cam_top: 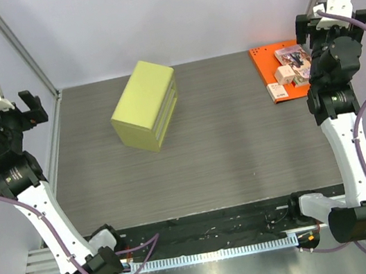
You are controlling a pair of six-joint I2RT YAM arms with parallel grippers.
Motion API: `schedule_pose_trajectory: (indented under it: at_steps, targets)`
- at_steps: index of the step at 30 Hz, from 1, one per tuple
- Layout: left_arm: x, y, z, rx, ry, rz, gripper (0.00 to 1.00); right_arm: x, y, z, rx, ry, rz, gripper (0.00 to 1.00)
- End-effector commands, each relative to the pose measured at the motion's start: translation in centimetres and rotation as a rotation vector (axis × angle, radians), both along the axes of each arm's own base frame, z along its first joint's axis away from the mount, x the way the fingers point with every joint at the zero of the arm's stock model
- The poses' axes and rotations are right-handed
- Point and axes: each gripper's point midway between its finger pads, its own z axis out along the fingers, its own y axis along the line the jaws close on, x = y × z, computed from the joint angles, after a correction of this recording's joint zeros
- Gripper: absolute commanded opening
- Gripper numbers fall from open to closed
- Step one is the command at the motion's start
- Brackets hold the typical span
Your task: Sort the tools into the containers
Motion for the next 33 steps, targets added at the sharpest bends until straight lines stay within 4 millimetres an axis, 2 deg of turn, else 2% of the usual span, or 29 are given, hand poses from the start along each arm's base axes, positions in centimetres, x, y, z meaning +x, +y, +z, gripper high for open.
schedule_pose_trajectory:
  at_steps: [1,12,20,24,33]
  targets:
    - [0.1,-0.6,0.7,-0.020,-0.018,-0.031,1.00,-0.6,0.6,2.6,0.022,-0.069,0.041,0.97]
    - [0.8,-1.0,0.3,-0.064,-0.010,-0.064,1.00,-0.7,1.0,2.6,0.081,-0.079,0.067,1.00]
    - [0.7,-1.4,0.9,-0.076,-0.034,-0.080,1.00,-0.9,1.0,2.8,0.079,-0.083,0.071,1.00]
    - [0.7,-1.6,1.0,-0.086,-0.038,-0.090,1.00,-0.4,1.5,2.3,0.087,-0.072,0.097,1.00]
    - [1.8,-2.1,-0.8,-0.153,0.004,-0.147,1.00,0.8,2.4,0.0,0.108,-0.029,0.155,1.00]
